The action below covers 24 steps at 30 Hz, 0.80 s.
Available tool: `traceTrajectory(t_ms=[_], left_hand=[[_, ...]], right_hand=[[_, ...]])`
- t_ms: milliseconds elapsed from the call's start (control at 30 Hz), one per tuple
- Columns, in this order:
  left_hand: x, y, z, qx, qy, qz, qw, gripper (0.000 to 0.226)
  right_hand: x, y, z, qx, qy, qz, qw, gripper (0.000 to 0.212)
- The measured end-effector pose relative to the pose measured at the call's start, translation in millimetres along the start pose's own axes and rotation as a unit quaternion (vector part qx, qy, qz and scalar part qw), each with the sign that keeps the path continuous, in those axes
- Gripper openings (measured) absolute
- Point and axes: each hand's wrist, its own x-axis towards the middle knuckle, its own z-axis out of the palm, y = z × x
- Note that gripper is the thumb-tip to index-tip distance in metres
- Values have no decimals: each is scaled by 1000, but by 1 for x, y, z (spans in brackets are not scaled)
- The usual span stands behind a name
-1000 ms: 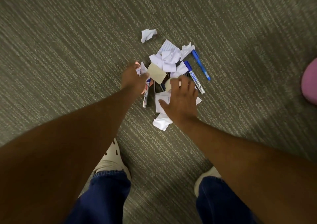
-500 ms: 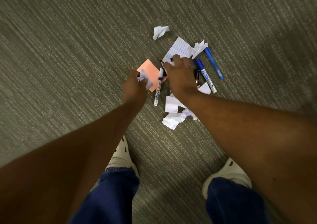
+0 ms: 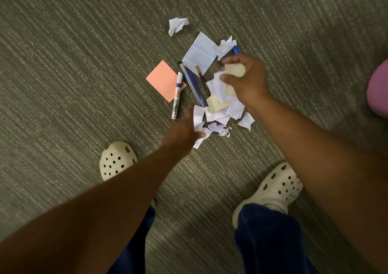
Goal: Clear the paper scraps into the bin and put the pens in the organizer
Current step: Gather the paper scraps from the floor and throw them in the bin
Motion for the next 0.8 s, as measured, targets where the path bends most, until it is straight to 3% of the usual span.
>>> traceTrajectory(t_ms=[100, 167, 233, 300, 433, 500, 633, 800], left_hand=[[18, 7, 0, 76, -15, 10, 997, 95], [26, 9, -4, 81, -35, 27, 996, 81], [30, 9, -7, 88, -49, 35, 994, 72], [31, 8, -8, 110, -44, 40, 992, 66], [32, 0, -8, 160, -31, 54, 985, 62], [30, -4, -9, 189, -38, 65, 979, 62], [25, -9, -9, 240, -39, 87, 966, 65], [22, -7, -11, 244, -13, 121, 962, 40]], right_hand=[[-32, 26, -22, 1, -27, 60, 998, 50], [-53, 44, -21, -51, -61, 81, 994, 76], [-66, 59, -8, -120, -101, 63, 986, 99], [-69, 69, 8, -200, -134, 33, 970, 107], [-57, 73, 37, -328, -133, 26, 935, 97], [-53, 73, 45, -347, -111, -1, 931, 78], [-52, 72, 44, -279, -24, -55, 958, 34], [-53, 63, 33, -140, 61, -6, 988, 25]])
